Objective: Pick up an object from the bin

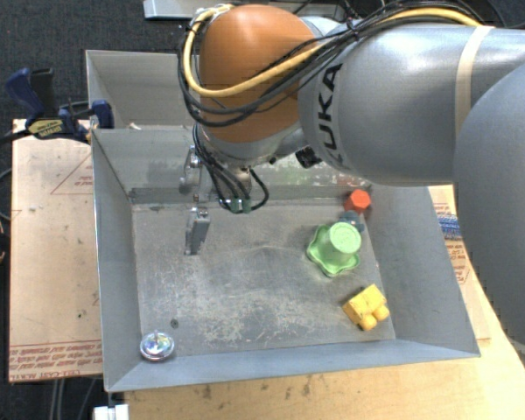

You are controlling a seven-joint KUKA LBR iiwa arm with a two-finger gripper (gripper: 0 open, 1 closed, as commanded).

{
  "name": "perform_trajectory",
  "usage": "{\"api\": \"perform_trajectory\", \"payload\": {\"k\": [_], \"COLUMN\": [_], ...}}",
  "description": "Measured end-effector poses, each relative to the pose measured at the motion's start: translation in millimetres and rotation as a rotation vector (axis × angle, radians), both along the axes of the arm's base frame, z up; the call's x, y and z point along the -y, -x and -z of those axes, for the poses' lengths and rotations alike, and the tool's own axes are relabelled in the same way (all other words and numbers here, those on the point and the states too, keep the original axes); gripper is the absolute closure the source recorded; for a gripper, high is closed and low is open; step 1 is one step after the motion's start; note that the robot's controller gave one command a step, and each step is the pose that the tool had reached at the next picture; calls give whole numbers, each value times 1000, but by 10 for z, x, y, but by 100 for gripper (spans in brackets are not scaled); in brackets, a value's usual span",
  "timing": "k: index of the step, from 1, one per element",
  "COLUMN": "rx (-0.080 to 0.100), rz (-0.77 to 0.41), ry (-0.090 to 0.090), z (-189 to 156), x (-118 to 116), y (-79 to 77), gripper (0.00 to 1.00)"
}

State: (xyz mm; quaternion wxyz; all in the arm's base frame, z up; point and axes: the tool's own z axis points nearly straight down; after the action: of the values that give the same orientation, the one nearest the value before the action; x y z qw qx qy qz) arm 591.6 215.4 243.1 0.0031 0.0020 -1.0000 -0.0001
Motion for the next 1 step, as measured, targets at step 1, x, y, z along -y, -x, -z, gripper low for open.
{"api": "perform_trajectory", "payload": {"k": [1], "rx": [11], "rz": [-94], "ry": [-3], "z": [1711], "x": [-262], "y": [718], "gripper": [0]}}
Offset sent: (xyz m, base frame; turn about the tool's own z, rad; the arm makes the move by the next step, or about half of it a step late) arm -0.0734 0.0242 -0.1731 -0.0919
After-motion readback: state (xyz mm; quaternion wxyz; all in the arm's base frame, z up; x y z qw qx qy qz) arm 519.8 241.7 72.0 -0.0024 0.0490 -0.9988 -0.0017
